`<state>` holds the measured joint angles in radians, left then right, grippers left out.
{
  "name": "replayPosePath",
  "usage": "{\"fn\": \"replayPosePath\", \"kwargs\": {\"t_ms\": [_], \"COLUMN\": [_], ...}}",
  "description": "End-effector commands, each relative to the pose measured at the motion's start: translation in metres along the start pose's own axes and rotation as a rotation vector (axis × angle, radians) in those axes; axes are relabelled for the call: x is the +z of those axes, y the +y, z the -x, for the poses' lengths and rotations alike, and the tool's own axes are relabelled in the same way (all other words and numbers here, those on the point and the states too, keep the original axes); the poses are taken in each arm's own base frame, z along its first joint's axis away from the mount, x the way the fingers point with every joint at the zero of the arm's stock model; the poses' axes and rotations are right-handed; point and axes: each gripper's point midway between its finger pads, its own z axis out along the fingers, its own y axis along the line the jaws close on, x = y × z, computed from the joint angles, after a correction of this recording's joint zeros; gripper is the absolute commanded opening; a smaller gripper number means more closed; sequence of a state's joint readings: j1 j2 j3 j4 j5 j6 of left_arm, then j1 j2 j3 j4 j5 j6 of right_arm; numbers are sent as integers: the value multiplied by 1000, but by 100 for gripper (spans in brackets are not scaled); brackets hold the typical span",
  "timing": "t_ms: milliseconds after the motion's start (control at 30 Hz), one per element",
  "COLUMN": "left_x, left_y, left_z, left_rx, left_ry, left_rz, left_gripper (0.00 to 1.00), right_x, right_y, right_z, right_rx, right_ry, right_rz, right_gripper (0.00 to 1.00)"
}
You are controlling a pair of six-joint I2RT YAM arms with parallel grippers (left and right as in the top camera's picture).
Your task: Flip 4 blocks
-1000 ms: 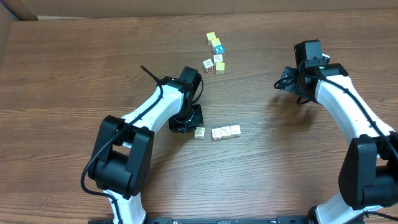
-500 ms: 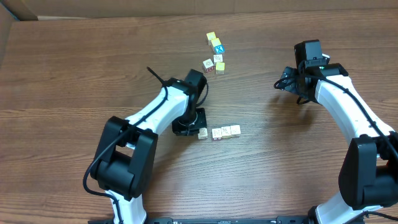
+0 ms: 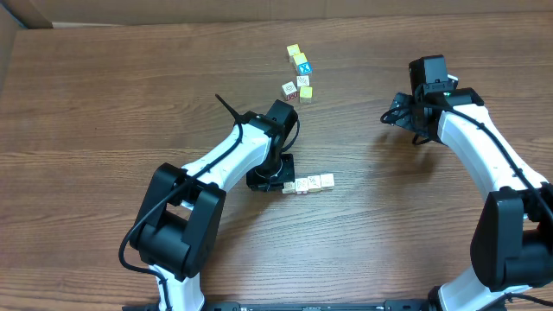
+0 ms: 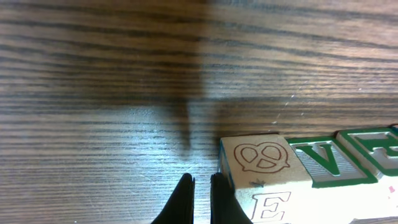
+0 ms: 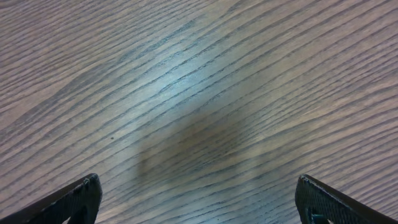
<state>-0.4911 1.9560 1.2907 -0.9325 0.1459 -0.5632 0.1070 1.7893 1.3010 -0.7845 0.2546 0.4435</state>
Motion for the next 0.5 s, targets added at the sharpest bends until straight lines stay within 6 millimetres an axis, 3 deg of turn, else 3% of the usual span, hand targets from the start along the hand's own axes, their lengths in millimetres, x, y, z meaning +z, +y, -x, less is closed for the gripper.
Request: {"fn": "replayPosePath", "kwargs": {"t_ms": [0,467], "left_x": [-4,-4], "left_y": [-4,-4], "left_z": [1,4], "left_rx": [-9,-17], "left_ry": [-13,-26], "left_rz": [-19,-21], "left_gripper": [4,5], "right_x": [-6,-6], "right_y": [2,2], "right_z": [9,9], "right_rx": [-1,-1], "right_ry": [-31,-31], "right_rz": [2,2], "right_gripper": [100,100]}}
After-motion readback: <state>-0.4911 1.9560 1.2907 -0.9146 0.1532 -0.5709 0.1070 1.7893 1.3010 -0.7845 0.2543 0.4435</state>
